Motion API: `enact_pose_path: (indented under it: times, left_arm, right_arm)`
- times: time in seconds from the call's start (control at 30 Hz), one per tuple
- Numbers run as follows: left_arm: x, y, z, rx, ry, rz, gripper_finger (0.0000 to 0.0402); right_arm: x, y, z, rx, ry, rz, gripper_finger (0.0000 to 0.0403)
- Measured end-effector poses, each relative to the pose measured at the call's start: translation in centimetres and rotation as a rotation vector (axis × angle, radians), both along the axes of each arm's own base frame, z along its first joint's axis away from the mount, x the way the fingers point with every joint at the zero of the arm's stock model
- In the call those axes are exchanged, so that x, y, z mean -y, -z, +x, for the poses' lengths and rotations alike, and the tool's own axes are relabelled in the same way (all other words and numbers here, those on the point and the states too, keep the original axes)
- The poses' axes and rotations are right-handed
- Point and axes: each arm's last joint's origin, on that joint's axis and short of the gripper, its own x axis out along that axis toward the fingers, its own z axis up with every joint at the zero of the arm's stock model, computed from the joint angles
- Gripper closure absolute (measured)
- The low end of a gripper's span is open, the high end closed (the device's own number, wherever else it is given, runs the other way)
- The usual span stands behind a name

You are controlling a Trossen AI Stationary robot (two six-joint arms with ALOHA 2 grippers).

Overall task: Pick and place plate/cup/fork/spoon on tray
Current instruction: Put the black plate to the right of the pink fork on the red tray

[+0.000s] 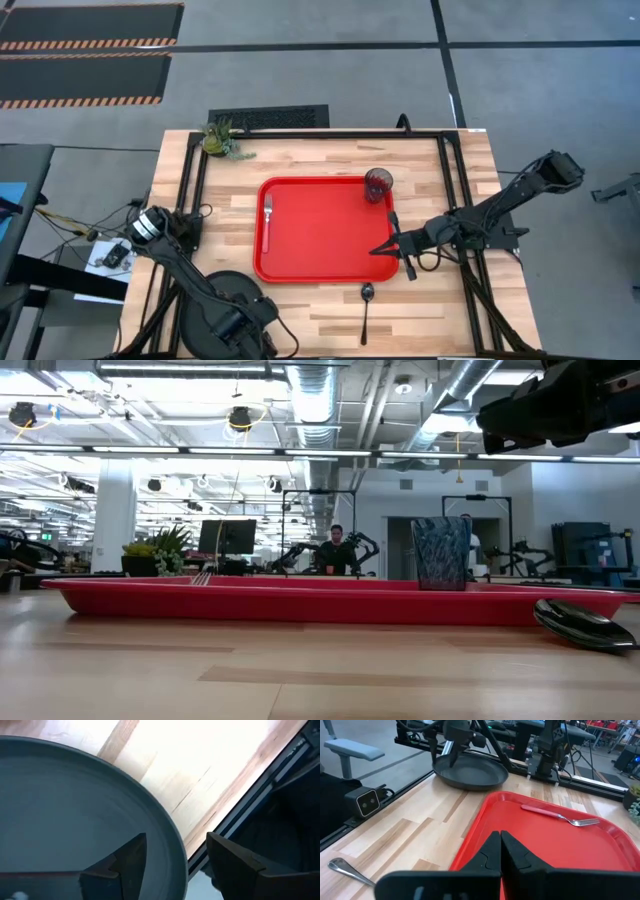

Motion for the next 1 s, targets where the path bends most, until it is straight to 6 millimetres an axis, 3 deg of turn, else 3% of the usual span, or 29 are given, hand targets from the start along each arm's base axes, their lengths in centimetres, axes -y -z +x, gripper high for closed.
enact_pose_path:
  times: [0.2,0.4,0.67,0.87,1.0]
  left_arm:
    - [0.9,2.5,0.6,-0.048,0.016,-0.017,0.0209]
    - [0.9,3.2,0.4,-0.075,0.007,0.017,0.0217]
    - [1.3,4.2,0.0,-0.115,0.039,0.042,0.0305]
    - [1.4,3.8,-0.4,-0.149,0.089,0.016,0.0388]
    - [1.3,2.4,-0.9,-0.163,0.081,0.044,0.0393]
  right_arm:
    - [0.0,0.1,0.0,-0.008,0.000,-0.004,0.0392]
    - [0.0,0.0,0.0,-0.006,0.001,0.004,0.0392]
    - [0.0,0.1,0.0,-0.008,0.016,0.000,0.0392]
    - [0.0,0.1,0.0,-0.009,0.017,-0.001,0.0392]
    - [0.0,0.1,0.0,-0.008,0.018,0.001,0.0392]
